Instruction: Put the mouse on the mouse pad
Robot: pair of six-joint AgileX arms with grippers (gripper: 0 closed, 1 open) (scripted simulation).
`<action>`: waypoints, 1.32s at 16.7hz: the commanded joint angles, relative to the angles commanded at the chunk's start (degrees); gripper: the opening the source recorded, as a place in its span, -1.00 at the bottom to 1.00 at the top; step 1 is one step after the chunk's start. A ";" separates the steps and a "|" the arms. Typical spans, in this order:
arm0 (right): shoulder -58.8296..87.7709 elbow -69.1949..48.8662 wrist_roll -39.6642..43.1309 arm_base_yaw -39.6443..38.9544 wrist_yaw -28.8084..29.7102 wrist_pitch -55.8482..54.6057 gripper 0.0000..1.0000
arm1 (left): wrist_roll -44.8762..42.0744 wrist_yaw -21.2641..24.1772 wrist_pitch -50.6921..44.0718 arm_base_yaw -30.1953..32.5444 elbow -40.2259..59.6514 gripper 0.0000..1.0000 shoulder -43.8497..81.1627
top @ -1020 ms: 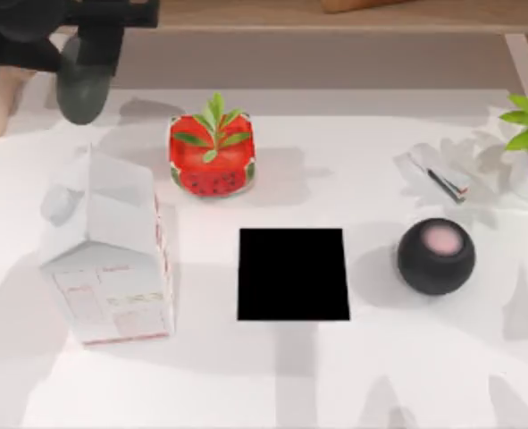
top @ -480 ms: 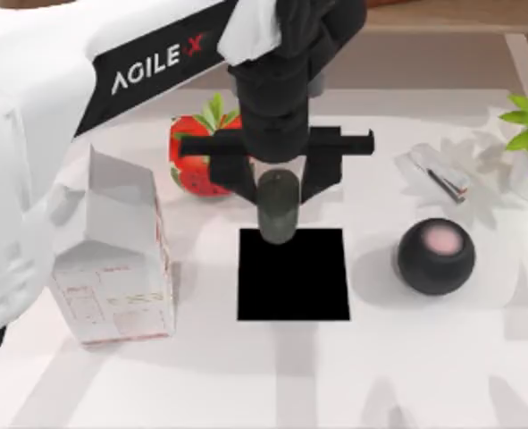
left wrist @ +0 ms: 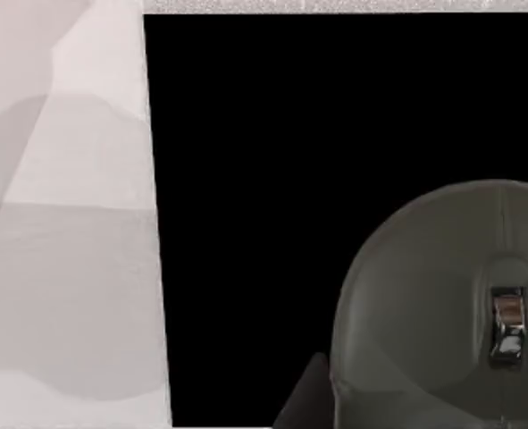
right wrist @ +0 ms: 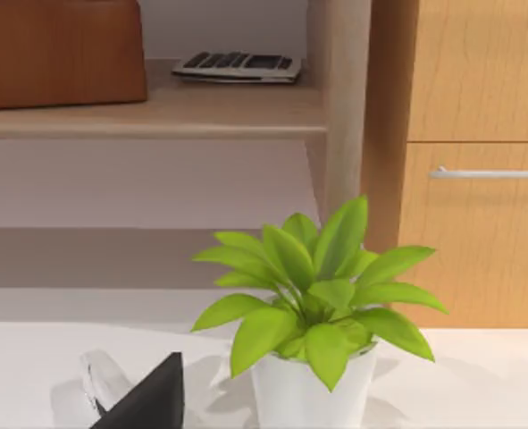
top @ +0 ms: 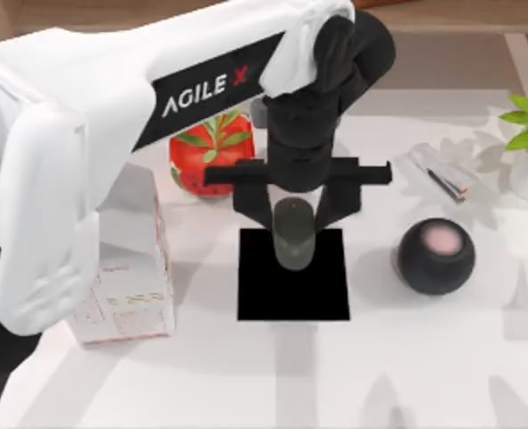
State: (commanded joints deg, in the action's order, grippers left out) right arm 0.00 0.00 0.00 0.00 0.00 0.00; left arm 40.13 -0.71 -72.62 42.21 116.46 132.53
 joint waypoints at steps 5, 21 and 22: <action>0.00 0.00 0.00 0.00 0.00 0.00 1.00 | 0.08 -0.03 1.09 -0.07 -1.03 -1.00 0.31; 0.00 0.00 0.00 0.00 0.00 0.00 1.00 | 0.10 -0.08 9.32 0.20 -7.76 -1.00 1.17; 0.00 0.00 0.00 0.00 0.00 0.00 1.00 | 0.10 -0.09 9.35 0.20 -7.87 -1.00 1.27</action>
State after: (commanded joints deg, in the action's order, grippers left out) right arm 0.00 0.00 0.00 0.00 0.00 0.00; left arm 40.23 -0.80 -63.27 42.41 108.59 133.81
